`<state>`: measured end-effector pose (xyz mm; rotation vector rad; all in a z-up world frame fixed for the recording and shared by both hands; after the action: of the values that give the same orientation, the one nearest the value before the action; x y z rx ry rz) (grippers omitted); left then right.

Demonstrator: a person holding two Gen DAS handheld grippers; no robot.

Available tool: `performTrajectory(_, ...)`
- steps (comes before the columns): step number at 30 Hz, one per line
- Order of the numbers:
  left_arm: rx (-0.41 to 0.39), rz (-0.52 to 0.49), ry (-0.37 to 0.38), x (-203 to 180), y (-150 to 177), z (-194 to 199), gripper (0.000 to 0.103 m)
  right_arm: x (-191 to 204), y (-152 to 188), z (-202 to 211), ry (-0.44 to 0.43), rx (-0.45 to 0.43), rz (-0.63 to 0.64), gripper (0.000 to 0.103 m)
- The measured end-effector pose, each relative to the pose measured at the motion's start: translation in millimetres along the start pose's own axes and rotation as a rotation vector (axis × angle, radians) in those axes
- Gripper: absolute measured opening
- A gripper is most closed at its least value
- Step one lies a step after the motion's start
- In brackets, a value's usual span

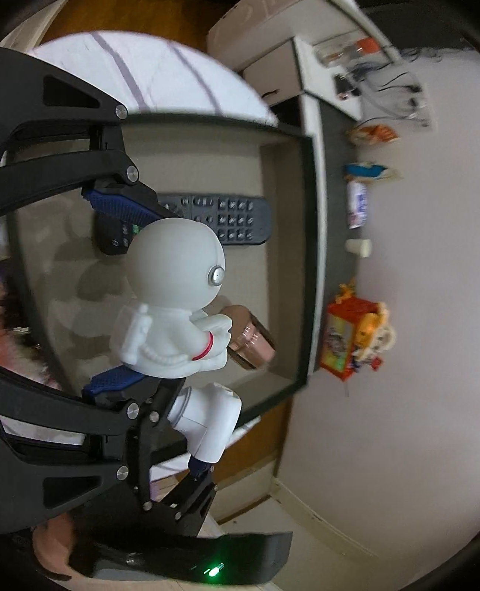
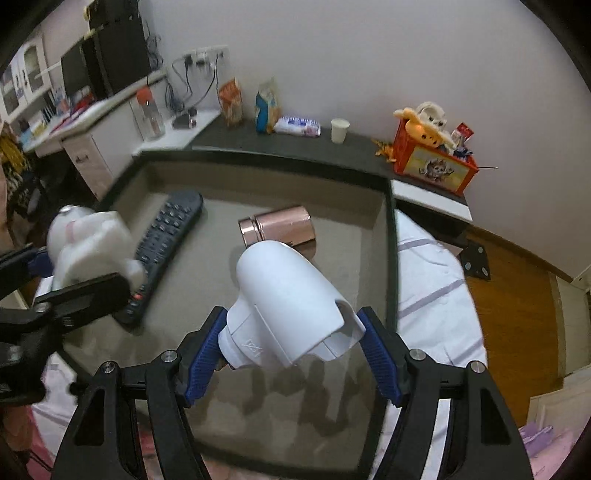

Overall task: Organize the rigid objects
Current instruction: 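Lower the astronaut into the box with the left tool while the right tool drops the plug device in, then withdraw both tools from the box toward the earbud case and pig figurine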

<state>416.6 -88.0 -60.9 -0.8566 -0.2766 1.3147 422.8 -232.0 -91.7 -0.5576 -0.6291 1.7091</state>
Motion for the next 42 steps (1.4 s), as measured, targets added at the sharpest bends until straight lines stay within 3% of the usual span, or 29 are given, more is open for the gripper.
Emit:
performTrajectory(7,0.097,-0.018,-0.042,0,6,-38,0.071,4,10,-19,0.059,0.03,0.09,0.073)
performTrajectory(11,0.081,-0.035,-0.057,-2,5,-31,0.1,9,12,-12,0.069,0.023,0.125,0.083)
performTrajectory(13,0.06,-0.029,-0.049,-2,3,-22,0.102,11,14,-10,0.093,0.032,0.152,0.084)
performTrajectory(19,-0.047,-0.014,-0.039,0,-1,28,0.103,6,14,20,0.085,-0.039,0.086,0.088)
performTrajectory(20,-0.084,-0.007,-0.042,2,0,44,0.103,3,13,28,0.068,-0.057,0.06,0.091)
performTrajectory(21,-0.109,-0.007,-0.045,4,1,54,0.103,0,14,37,0.045,-0.077,0.027,0.103)
performTrajectory(25,-0.224,-0.055,-0.094,6,13,106,0.103,-7,18,72,-0.059,-0.16,-0.094,0.103)
performTrajectory(29,-0.296,-0.086,-0.167,10,36,147,0.103,-2,32,107,-0.092,-0.216,-0.144,0.103)
performTrajectory(35,-0.343,-0.072,-0.232,19,79,185,0.103,15,59,146,-0.14,-0.258,-0.186,0.103)
performTrajectory(42,-0.332,-0.057,-0.289,13,117,202,0.103,36,96,172,-0.151,-0.253,-0.218,0.103)
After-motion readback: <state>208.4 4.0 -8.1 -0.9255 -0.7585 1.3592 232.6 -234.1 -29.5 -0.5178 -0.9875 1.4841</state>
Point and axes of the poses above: each gripper's, at about its wrist camera, not at the fingertips, and z roughly against the way its jaws point, x to its left, y to its underside, the point moved 2 cm from there along -z, roughly the way its jaws point, and after that the axes turned 12 degrees about -x, right-handed, at the moved point
